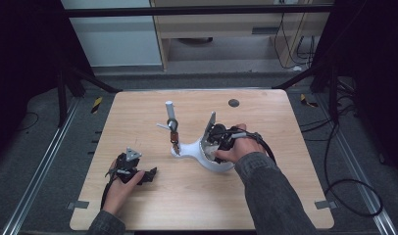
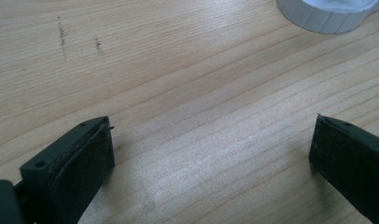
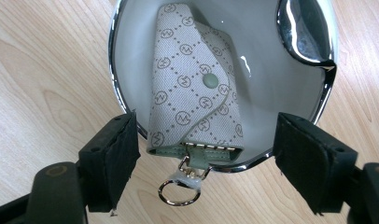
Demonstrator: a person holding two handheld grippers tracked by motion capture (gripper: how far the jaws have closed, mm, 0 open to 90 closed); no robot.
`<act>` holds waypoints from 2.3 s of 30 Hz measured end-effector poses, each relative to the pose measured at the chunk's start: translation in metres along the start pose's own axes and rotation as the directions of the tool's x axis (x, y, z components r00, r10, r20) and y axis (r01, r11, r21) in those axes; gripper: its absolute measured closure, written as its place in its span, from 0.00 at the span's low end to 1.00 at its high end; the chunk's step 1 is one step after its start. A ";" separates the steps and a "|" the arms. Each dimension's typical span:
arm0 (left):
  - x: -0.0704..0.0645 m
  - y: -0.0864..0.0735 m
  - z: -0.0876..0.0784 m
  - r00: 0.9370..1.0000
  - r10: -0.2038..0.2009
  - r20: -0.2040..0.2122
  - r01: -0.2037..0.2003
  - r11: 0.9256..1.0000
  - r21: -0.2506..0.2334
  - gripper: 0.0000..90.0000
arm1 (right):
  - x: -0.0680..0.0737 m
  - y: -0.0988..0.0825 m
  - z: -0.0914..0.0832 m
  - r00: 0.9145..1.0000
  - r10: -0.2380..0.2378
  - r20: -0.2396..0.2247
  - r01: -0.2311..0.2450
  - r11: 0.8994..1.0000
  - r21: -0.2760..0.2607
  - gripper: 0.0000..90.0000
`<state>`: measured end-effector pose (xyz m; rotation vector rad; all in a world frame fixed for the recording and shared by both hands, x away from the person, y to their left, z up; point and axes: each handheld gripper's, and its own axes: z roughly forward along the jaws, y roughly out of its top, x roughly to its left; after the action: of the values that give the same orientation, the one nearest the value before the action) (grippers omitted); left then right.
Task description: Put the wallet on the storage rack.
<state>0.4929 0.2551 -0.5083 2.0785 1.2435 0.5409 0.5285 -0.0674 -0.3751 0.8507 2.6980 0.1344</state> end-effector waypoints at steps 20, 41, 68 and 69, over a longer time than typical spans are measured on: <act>0.000 0.000 0.000 1.000 0.000 0.000 0.000 1.000 -0.002 0.00 | 0.002 -0.011 -0.011 0.999 0.041 0.015 -0.040 0.996 -0.078 0.14; 0.000 0.000 0.000 1.000 -0.004 -0.003 0.004 1.000 -0.002 0.00 | -0.003 -0.039 -0.022 0.994 0.112 0.016 -0.104 0.963 -0.247 0.07; 0.000 0.000 0.001 1.000 0.001 -0.001 -0.001 1.000 -0.002 0.00 | -0.029 -0.085 -0.027 0.960 0.279 -0.008 -0.256 0.866 -0.429 0.08; 0.000 0.000 0.001 1.000 0.001 -0.002 -0.001 1.000 -0.002 0.00 | -0.030 -0.087 -0.027 0.958 0.287 -0.008 -0.261 0.860 -0.437 0.08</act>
<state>0.4934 0.2547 -0.5085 2.0779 1.2421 0.5443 0.4962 -0.1560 -0.3573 1.0619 2.3330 0.7355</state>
